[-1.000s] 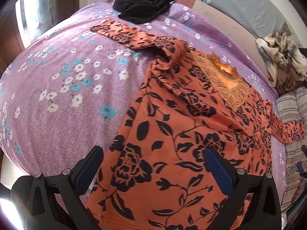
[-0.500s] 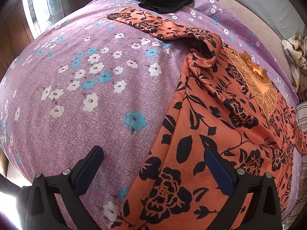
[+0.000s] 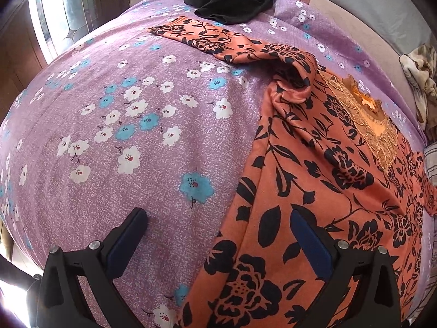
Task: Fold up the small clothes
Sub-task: 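Move the right tool to the blouse sleeve cuff and grasp it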
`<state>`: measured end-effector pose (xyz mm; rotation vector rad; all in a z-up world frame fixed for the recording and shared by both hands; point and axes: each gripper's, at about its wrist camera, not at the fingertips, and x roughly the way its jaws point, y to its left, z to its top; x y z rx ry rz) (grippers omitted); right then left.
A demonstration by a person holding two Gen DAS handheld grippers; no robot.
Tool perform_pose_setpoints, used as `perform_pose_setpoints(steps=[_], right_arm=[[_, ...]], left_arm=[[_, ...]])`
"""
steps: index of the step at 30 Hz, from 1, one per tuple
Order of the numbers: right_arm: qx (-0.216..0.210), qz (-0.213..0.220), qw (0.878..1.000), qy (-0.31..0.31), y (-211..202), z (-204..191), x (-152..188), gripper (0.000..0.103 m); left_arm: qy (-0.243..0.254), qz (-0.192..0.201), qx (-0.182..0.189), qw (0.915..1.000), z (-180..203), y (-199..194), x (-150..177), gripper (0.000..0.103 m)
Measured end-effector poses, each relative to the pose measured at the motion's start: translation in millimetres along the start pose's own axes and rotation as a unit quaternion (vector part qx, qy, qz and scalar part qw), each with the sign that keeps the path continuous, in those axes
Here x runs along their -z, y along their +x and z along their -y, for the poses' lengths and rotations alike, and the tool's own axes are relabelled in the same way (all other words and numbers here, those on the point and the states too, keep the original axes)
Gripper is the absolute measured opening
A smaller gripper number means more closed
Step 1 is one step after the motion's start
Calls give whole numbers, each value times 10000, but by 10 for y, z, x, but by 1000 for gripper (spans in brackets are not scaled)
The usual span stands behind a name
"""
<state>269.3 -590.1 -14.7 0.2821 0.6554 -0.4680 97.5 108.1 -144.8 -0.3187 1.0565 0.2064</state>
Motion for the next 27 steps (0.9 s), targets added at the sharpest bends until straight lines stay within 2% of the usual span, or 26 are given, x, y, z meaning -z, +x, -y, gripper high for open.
perform_pose_setpoints(steps=[3, 5, 9, 11, 13, 14, 15, 16, 17, 19, 20, 21, 23, 25, 27], right_arm=[[-652, 358, 9966, -353, -454, -440, -82, 4], [-1217, 578, 9893, -568, -796, -844, -104, 4], [-2471, 927, 9576, -1158, -1501, -1880, 134, 4], [-2944, 882, 9440, -1202, -1658, -2300, 367, 5], [-3105, 546, 9410, -1229, -1624, -2623, 647, 8], [-3038, 355, 9437, -1264, -1547, -2721, 798, 22], [-2898, 139, 9472, -1367, -1443, -2781, 942, 63], [-2720, -59, 9511, -1460, -1325, -2784, 1078, 81], [-2513, -173, 9555, -1536, -1214, -2739, 1210, 92], [-2228, -543, 9600, -1604, -886, -2493, 1357, 92], [-2419, -782, 9590, -1254, -754, -2254, 1378, 91], [-2647, -971, 9570, -686, -637, -1888, 1371, 91], [-2770, -1117, 9519, 685, -389, -1199, 1273, 91], [-2727, -1295, 9301, 2092, -84, -588, 1240, 91], [-2734, -1495, 8973, 3125, 261, -190, 1239, 90]], left_arm=[[-68, 39, 77, 9999, -15, -35, 16, 103], [-119, 71, 137, 9998, -40, -69, 40, 103], [-207, 152, 182, 9995, -136, -166, 83, 103], [-208, 244, 162, 9994, -207, -235, 85, 103], [-225, 336, 117, 9991, -299, -294, 84, 103], [-253, 363, 101, 9990, -354, -314, 85, 103], [-289, 382, 81, 9988, -405, -329, 90, 103], [-334, 400, 61, 9986, -461, -335, 97, 103], [-386, 406, 44, 9984, -511, -334, 103, 103], [-489, 357, 4, 9982, -595, -299, 121, 103], [-524, 323, -19, 9981, -622, -273, 131, 103], [-553, 284, -47, 9981, -639, -245, 139, 103], [-566, 237, -101, 9981, -631, -194, 136, 103], [-529, 291, -143, 9981, -576, -188, 115, 103], [-465, 282, -104, 9985, -490, -183, 89, 103]])
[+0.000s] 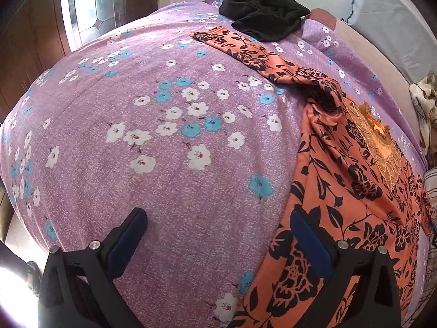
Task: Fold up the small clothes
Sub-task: 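Move the right tool to the blouse sleeve cuff and grasp it, then lift the sleeve with the right tool and fold it across the blouse body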
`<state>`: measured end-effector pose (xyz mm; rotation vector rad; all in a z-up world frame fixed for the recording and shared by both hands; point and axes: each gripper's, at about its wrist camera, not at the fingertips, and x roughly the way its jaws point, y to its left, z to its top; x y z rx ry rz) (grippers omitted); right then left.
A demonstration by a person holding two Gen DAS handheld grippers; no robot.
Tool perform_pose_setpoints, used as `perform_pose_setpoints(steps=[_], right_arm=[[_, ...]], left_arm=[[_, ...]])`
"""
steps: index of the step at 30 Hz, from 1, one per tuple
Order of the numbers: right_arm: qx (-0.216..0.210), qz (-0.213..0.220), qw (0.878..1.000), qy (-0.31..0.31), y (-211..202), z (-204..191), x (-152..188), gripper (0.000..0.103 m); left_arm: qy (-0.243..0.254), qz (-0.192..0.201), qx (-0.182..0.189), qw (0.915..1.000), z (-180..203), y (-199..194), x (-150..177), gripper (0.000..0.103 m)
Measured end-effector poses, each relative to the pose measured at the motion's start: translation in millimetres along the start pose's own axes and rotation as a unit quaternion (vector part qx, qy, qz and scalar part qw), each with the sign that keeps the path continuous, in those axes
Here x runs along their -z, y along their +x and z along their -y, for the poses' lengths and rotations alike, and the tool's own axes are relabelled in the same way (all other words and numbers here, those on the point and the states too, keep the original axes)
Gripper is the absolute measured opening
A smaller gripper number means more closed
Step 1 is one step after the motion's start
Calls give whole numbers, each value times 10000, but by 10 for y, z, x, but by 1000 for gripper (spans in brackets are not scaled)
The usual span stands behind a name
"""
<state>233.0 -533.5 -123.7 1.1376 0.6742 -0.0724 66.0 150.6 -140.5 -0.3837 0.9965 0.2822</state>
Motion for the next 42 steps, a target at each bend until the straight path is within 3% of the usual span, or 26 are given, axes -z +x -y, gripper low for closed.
perform_pose_setpoints(steps=[2, 6, 10, 12, 15, 16, 17, 18, 20, 24, 27, 31, 35, 39, 42], right_arm=[[-161, -58, 9983, 552, 110, 201, -201, 89], [-488, -35, 9934, 1033, 400, 266, -351, 89], [-422, 49, 9900, 1343, 618, 245, -360, 85], [-247, 158, 9889, 1458, 660, 284, -354, 71], [-102, 391, 9866, 1582, 660, 355, -381, 61], [-24, 408, 9871, 1548, 679, 356, -406, 58], [78, 417, 9883, 1464, 705, 345, -440, 49], [207, 408, 9895, 1373, 733, 337, -477, 30], [404, 322, 9901, 1303, 769, 353, -530, 12], [430, 346, 9955, 770, 666, 154, -554, 9], [-50, 266, 9996, 128, 531, -345, -456, 8], [-1201, 2, 9913, -542, 311, -1277, -46, 8], [-2310, -550, 9678, -834, 247, -2000, 754, 9], [-2644, -1488, 9505, -668, 596, -2181, 1792, 9], [-2448, -2138, 9432, -689, 1043, -2106, 2532, 9]], left_arm=[[139, 2, -24, 9999, 115, 10, -12, 103], [438, 5, -104, 9990, 297, 29, -22, 103], [527, 0, -173, 9985, 339, 42, -24, 103], [525, -21, -207, 9984, 328, 59, -23, 103], [490, -73, -222, 9985, 307, 97, -16, 103], [485, -100, -225, 9985, 305, 113, -13, 103], [478, -121, -217, 9985, 305, 123, -7, 103], [475, -122, -207, 9986, 306, 123, -3, 103], [495, -94, -187, 9986, 309, 109, 2, 103], [438, -58, -146, 9989, 288, 83, -5, 103], [361, -17, -68, 9993, 266, 42, -5, 103], [332, 94, 3, 9994, 249, -56, 25, 103], [240, 187, 38, 9995, 155, -153, 33, 103], [106, 252, 16, 9996, 1, -227, 23, 103], [3, 274, -17, 9996, -123, -262, 30, 103]])
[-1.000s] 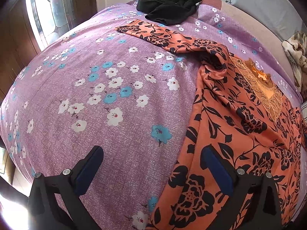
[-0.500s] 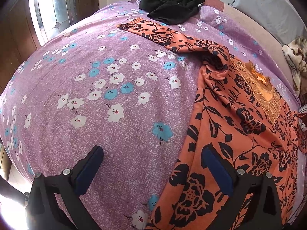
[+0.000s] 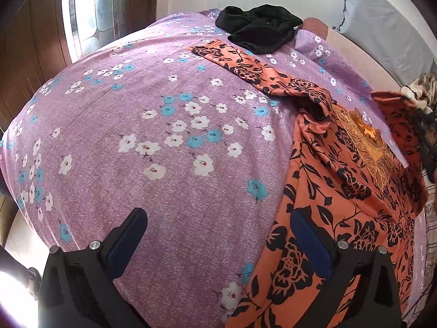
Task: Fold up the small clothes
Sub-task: 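Lift the sleeve with the right tool and fold it across the blouse body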
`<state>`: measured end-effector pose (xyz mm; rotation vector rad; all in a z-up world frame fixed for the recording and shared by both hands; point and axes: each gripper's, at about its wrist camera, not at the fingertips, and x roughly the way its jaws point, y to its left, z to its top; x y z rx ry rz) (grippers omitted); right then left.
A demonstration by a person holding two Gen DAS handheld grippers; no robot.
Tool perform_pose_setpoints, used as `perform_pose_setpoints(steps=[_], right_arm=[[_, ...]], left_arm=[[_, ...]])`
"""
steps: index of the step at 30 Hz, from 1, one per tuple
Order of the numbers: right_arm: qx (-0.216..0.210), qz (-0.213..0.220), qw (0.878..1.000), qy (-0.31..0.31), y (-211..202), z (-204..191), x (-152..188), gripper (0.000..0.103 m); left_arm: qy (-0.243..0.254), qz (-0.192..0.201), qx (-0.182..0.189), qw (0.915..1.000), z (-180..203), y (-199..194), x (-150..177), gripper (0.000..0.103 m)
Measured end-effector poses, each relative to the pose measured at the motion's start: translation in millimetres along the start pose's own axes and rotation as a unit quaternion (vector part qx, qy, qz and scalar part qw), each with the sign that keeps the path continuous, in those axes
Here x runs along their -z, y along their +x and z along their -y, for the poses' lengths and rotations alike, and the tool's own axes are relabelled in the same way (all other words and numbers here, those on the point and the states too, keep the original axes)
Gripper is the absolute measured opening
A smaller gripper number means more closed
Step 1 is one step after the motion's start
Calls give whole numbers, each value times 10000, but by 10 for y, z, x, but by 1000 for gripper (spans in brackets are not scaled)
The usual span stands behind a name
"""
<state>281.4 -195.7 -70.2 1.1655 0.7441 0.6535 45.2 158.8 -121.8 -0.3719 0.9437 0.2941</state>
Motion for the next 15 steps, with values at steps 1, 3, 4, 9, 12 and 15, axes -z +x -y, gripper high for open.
perform_pose_setpoints(steps=[1, 3, 4, 9, 12, 15], right_arm=[[126, -164, 9997, 119, 185, 163, 141, 13], [381, -582, 9951, 697, 525, 626, 387, 15], [488, -820, 9905, 990, 663, 872, 488, 18], [722, -1158, 9854, 1014, 833, 1106, 656, 75], [399, -1410, 9857, 838, 716, 889, 636, 81], [400, -1571, 9847, 636, 491, 797, 649, 81]], left_arm=[[-33, 5, -6, 10000, -37, -13, 12, 103], [-79, -9, -38, 10000, -98, -13, 26, 103], [-92, -25, -48, 9999, -118, -10, 30, 103], [-181, -12, 2, 9998, -138, -5, 16, 103], [-244, -24, 278, 9993, -5, -15, -55, 103], [-158, 16, 796, 9967, 305, -67, -191, 103]])
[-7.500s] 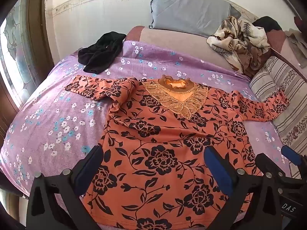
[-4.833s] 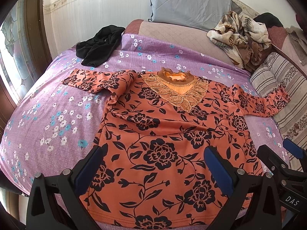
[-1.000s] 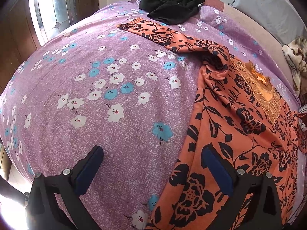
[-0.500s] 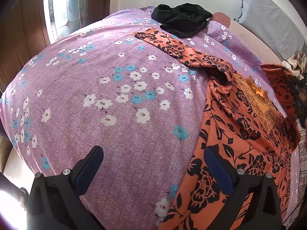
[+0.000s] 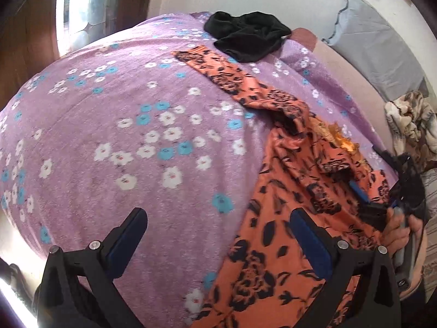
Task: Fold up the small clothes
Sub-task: 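Lift the sleeve with the right tool and fold it across the blouse body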
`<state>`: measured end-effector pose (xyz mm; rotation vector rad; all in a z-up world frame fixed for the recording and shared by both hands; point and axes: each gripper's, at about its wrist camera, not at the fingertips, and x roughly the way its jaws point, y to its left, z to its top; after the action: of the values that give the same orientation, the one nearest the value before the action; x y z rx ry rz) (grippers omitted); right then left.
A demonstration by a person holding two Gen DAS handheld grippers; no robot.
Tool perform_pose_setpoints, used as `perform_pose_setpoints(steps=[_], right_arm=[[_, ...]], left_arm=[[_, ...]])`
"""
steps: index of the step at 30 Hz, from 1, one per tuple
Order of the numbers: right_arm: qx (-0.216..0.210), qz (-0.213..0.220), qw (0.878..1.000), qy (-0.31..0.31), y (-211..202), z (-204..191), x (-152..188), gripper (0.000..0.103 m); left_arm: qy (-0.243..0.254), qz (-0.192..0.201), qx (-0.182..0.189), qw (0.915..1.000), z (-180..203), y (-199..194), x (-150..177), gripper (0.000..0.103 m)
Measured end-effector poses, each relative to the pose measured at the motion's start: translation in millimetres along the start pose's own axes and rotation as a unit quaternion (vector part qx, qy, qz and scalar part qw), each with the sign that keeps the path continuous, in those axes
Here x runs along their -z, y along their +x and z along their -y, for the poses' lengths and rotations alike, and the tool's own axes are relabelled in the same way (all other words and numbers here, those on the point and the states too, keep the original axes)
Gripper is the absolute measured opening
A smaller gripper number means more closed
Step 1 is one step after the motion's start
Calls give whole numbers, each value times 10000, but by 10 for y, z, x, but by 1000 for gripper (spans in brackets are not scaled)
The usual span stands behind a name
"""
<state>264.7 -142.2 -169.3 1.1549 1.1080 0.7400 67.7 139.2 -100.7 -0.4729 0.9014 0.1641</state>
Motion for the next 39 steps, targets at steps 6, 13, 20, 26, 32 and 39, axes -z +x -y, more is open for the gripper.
perform_pose_setpoints(steps=[6, 13, 20, 26, 32, 39], right_arm=[[410, 324, 9975, -469, -690, 117, 304, 81], [576, 936, 9919, -642, -1435, 213, 434, 81], [559, 1141, 9897, -661, -1725, 267, 452, 81], [658, 1127, 9896, -609, -1769, 362, 485, 81], [797, 1274, 9862, -701, -1899, 332, 405, 81], [870, 1653, 9794, -773, -2089, 181, -161, 82]], left_arm=[[-23, -724, 1910, 9789, 989, 383, -329, 103], [-1919, -1895, 2671, 9251, 1563, 1457, -416, 103], [-3270, -1857, 2523, 8916, 1537, 1907, -438, 103], [-2521, -1816, 1743, 9344, 1533, 1998, -571, 4], [115, 252, 742, 9969, 2017, 1200, -859, 5], [299, -597, 266, 9974, 1825, 1769, -552, 6]])
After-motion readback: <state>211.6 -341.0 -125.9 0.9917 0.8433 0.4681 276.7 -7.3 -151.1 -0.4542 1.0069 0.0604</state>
